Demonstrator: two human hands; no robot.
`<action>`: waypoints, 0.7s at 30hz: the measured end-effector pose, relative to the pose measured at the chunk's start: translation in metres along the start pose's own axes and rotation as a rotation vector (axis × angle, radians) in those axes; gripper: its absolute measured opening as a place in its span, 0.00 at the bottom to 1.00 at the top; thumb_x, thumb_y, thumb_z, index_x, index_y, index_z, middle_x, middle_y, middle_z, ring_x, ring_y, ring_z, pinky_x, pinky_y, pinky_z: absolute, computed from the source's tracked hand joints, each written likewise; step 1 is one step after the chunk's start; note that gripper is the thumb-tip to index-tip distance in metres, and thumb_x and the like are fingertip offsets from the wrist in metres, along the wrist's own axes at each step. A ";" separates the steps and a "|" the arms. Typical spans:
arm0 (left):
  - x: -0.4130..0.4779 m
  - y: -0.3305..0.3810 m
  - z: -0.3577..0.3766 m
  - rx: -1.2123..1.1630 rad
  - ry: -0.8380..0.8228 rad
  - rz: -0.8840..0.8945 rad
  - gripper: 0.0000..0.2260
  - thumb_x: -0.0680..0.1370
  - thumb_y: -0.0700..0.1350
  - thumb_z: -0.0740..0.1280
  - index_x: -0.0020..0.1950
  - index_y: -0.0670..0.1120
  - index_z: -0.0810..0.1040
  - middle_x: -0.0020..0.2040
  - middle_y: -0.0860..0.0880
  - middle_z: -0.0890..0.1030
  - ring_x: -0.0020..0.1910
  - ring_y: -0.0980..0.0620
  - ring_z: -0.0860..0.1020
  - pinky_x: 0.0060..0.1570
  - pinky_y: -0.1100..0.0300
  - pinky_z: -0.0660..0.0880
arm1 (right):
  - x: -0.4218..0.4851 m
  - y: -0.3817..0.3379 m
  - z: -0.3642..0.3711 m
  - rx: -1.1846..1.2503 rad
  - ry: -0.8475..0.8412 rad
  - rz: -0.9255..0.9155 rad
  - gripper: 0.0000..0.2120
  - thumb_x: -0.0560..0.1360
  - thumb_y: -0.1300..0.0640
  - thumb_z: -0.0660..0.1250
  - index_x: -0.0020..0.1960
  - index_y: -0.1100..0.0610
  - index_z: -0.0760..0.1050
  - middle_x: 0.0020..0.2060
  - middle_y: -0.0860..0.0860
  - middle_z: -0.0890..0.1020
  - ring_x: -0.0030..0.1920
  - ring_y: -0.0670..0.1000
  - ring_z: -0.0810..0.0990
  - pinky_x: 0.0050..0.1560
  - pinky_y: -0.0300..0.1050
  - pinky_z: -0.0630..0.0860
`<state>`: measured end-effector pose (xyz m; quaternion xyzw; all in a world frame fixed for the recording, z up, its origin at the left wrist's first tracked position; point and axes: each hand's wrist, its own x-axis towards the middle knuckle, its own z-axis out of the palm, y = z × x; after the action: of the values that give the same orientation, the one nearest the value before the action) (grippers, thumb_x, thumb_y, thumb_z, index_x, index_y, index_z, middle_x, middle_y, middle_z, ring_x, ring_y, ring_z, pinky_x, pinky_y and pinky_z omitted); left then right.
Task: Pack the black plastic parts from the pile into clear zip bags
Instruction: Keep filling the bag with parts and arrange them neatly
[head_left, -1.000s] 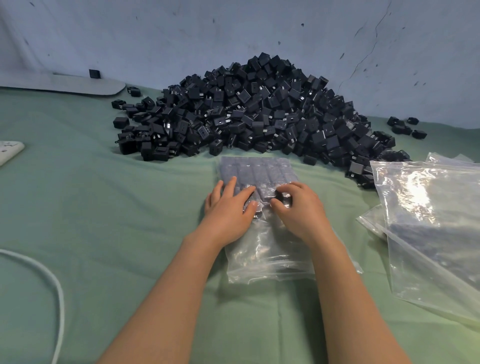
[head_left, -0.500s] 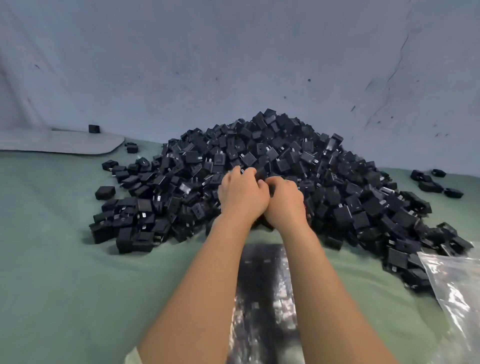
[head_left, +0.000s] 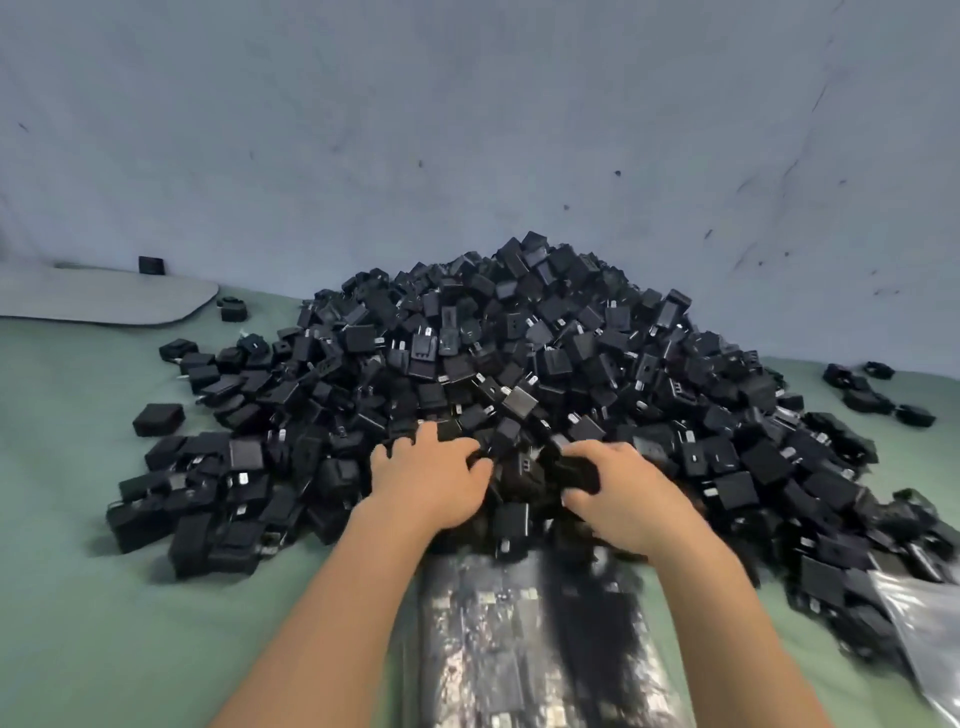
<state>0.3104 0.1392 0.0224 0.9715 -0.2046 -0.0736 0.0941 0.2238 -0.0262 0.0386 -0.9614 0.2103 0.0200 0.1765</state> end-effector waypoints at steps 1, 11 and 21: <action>-0.003 -0.003 -0.003 -0.001 0.009 -0.021 0.21 0.81 0.59 0.50 0.74 0.59 0.61 0.77 0.46 0.54 0.75 0.41 0.55 0.71 0.40 0.49 | -0.006 0.003 -0.001 0.023 0.020 0.023 0.21 0.77 0.49 0.63 0.69 0.42 0.64 0.63 0.51 0.71 0.56 0.56 0.76 0.57 0.50 0.74; -0.096 0.023 -0.018 -0.885 0.214 0.158 0.10 0.80 0.51 0.60 0.58 0.50 0.76 0.53 0.50 0.80 0.51 0.53 0.80 0.55 0.57 0.74 | -0.093 -0.001 -0.013 0.560 0.329 -0.124 0.06 0.76 0.51 0.66 0.53 0.47 0.76 0.45 0.47 0.82 0.44 0.50 0.80 0.41 0.42 0.74; -0.232 0.016 0.021 -1.270 -0.154 0.124 0.05 0.78 0.45 0.67 0.52 0.46 0.76 0.47 0.42 0.82 0.41 0.48 0.83 0.46 0.55 0.81 | -0.226 -0.010 0.039 0.857 0.061 -0.238 0.16 0.80 0.60 0.61 0.65 0.46 0.72 0.54 0.49 0.80 0.44 0.45 0.82 0.50 0.43 0.81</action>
<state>0.0898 0.2168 0.0299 0.7050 -0.1833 -0.2443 0.6401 0.0232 0.0854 0.0309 -0.8191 0.0928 -0.1179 0.5537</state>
